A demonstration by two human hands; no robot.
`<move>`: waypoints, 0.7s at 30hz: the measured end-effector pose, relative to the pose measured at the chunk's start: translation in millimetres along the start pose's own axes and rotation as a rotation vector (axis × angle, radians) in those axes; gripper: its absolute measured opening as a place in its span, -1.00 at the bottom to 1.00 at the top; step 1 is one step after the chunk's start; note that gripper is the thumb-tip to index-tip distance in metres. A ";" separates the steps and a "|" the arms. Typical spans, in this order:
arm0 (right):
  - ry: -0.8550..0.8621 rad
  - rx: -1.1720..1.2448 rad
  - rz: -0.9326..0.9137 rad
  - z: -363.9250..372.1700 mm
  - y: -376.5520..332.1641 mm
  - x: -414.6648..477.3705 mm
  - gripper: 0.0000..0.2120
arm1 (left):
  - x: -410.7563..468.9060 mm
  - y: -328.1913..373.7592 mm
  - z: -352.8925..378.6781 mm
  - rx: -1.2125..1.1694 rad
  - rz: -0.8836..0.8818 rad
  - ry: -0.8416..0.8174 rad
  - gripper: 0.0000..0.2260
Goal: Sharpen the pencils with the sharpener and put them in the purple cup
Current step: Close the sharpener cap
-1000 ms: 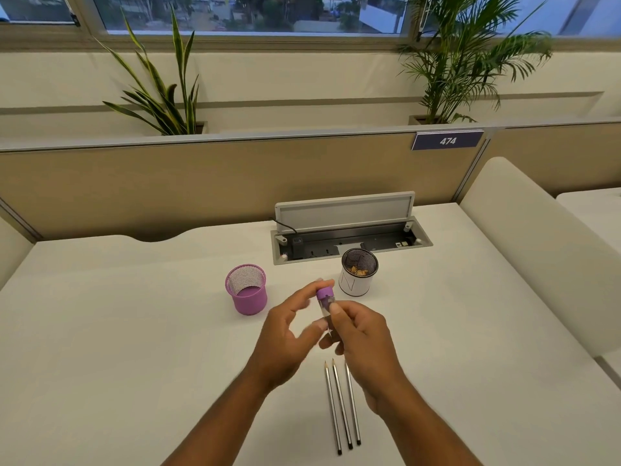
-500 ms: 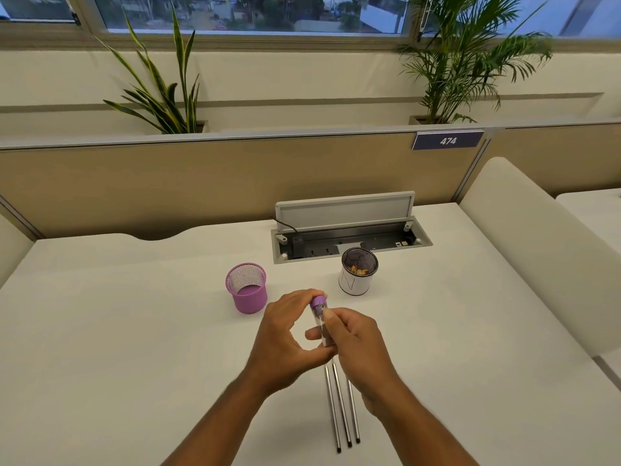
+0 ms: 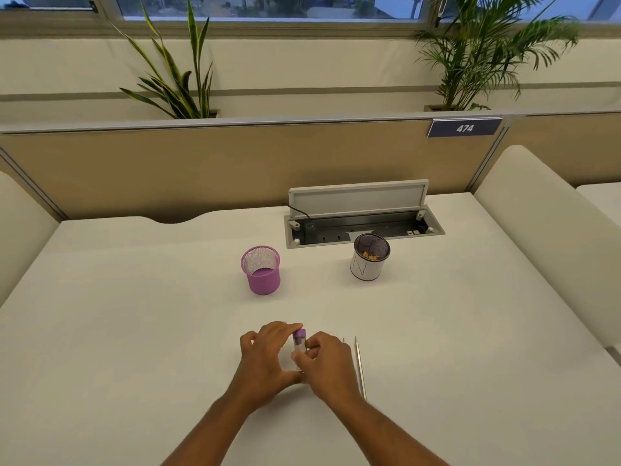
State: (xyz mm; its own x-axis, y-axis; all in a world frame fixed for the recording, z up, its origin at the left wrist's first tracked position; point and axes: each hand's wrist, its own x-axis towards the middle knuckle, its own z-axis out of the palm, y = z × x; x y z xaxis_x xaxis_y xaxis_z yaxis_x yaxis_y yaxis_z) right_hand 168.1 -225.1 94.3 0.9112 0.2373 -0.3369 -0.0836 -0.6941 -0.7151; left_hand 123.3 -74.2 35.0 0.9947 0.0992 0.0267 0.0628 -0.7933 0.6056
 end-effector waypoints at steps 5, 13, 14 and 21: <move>-0.011 -0.089 0.004 25.4 4.9 3.5 -0.72 | -7.2 -14.8 11.9 0.097 -0.090 -0.021 -0.26; -0.049 -0.100 -0.011 40.5 18.8 7.7 -0.78 | -11.9 -30.7 19.7 0.167 -0.159 -0.124 -0.12; -0.047 -0.099 -0.017 39.2 21.5 8.9 -0.79 | -11.4 -32.0 18.8 0.166 -0.161 -0.139 -0.07; 0.123 -0.073 -0.020 -13.8 60.6 11.2 -0.82 | -16.0 -15.7 6.6 0.018 -0.106 -0.003 -0.05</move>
State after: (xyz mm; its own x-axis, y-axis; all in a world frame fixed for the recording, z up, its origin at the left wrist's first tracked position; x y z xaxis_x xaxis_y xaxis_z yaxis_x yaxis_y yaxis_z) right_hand 178.9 -273.9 55.7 0.9554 0.1695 -0.2417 -0.0391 -0.7387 -0.6729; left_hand 107.0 -67.2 19.9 0.9826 0.1814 -0.0396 0.1695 -0.7892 0.5902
